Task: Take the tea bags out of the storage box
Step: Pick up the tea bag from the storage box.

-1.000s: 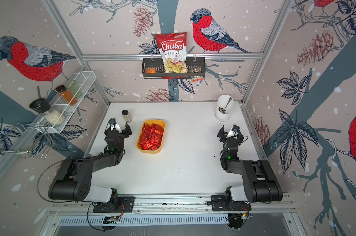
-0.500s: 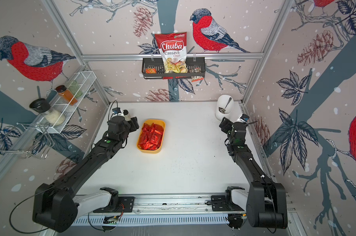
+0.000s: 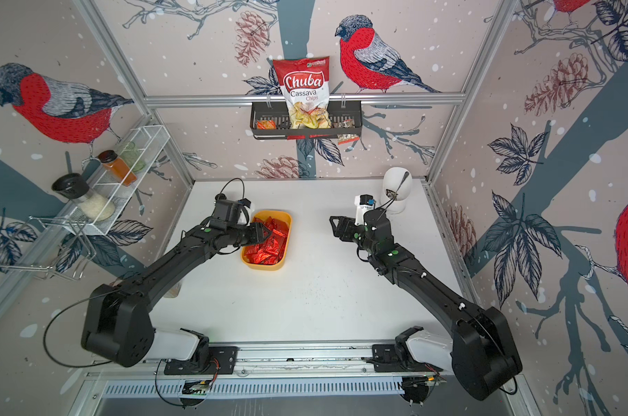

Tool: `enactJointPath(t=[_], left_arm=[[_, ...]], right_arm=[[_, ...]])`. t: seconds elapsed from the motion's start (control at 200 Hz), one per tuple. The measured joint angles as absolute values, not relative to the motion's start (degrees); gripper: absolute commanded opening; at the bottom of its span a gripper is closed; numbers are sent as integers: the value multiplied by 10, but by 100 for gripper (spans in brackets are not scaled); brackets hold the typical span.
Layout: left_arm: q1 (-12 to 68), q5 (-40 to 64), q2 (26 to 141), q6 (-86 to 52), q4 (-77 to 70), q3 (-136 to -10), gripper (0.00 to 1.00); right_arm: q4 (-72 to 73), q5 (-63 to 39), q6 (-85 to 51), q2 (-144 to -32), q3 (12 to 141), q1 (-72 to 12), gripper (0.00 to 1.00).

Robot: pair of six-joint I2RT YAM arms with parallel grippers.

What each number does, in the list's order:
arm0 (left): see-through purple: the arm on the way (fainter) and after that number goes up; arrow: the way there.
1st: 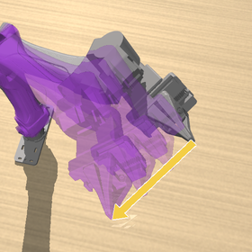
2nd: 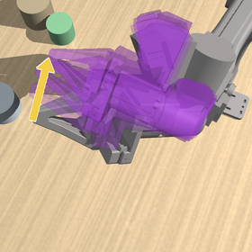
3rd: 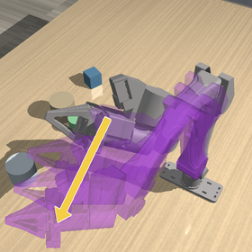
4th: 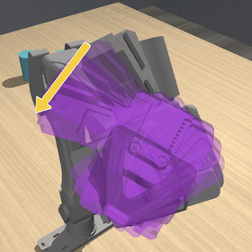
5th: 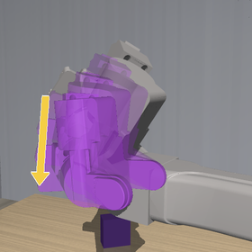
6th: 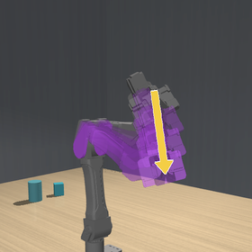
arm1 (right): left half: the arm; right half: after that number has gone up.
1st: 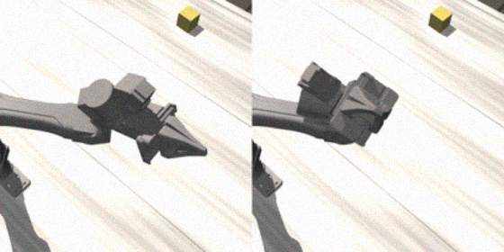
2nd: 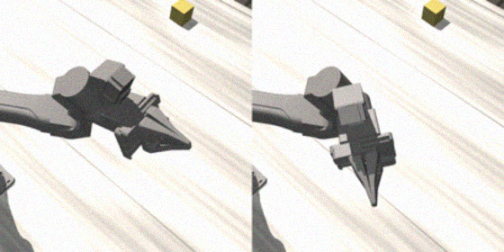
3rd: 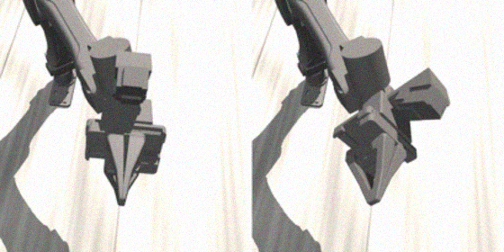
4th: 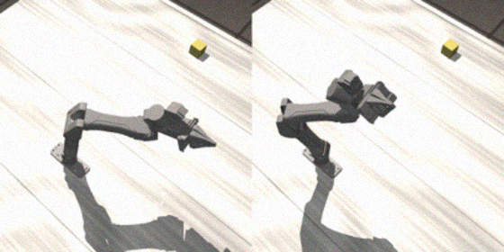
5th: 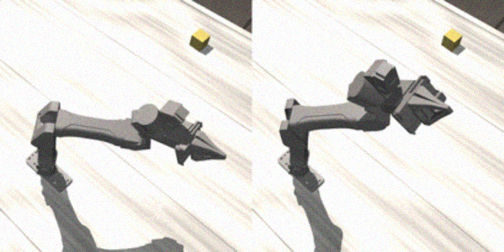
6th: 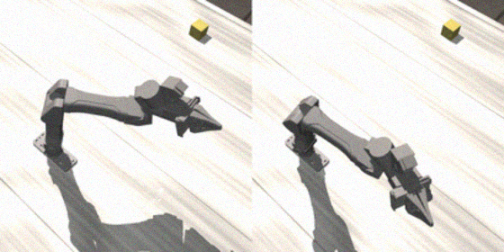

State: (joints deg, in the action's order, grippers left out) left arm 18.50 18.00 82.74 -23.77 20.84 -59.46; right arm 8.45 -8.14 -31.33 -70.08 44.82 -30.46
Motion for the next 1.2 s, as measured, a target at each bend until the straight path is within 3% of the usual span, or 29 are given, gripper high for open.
enactJointPath(t=[0.27,0.68,1.096,1.201], left_arm=[[190,192,908,-190,242,-639,49],[190,163,933,-144,264,-640,42],[190,157,944,-136,264,-634,30],[190,164,948,-136,263,-630,20]], right_arm=[[66,-72,-312,-757,465,-360,68],[64,-64,-312,-777,470,-370,67],[64,-64,-312,-780,471,-371,66],[64,-64,-312,-777,471,-371,65]])
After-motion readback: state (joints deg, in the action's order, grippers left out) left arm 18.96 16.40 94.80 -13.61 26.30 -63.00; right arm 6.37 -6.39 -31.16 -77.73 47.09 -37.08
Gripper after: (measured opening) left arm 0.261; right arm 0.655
